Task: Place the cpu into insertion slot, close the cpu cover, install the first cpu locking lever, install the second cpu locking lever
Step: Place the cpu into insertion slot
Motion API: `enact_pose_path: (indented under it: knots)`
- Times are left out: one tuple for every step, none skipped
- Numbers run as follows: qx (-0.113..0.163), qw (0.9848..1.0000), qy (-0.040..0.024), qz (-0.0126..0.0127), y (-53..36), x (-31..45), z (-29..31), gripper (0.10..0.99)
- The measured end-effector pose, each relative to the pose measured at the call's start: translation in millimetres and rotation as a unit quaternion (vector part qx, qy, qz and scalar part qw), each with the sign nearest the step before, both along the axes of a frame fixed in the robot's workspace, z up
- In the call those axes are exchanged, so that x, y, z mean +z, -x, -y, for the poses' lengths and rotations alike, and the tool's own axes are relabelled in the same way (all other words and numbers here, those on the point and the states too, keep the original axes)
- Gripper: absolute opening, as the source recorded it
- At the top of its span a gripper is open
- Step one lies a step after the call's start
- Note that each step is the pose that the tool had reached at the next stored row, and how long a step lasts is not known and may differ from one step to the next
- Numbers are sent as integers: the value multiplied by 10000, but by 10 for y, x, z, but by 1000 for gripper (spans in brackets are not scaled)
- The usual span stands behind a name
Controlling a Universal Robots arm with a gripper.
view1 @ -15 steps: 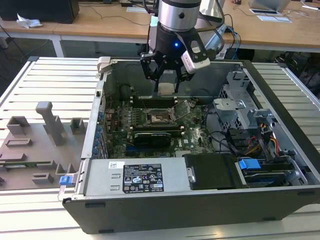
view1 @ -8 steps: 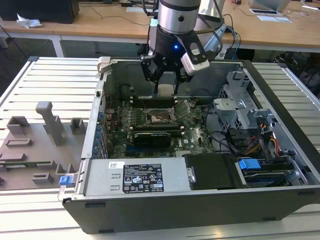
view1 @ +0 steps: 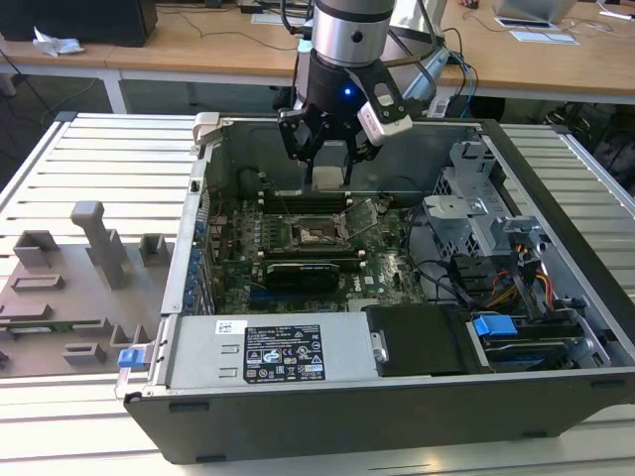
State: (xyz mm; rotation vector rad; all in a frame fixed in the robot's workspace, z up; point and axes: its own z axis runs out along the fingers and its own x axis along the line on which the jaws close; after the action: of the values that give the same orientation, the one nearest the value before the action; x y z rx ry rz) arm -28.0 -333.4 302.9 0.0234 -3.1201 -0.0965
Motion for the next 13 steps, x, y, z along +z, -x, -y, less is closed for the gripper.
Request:
enact_pose_path:
  knots:
    - [0,10000,4,0,0,-10,0,545]
    - [0,10000,5,0,0,-15,0,545]
    - [0,10000,5,0,0,-19,0,545]
    - [0,10000,6,0,0,-23,0,545]
    - [0,10000,6,0,0,-28,0,545]
    - [0,10000,6,0,0,-40,0,545]
    - [0,10000,7,0,0,-47,0,545]
    - [0,10000,7,0,0,-55,0,545]
    - [0,10000,9,0,0,-70,0,545]
    - [0,10000,10,0,0,-74,0,545]
    - [0,10000,10,0,0,-77,0,545]
    - [0,10000,9,0,0,-87,0,545]
    - [0,10000,9,0,0,-94,0,545]
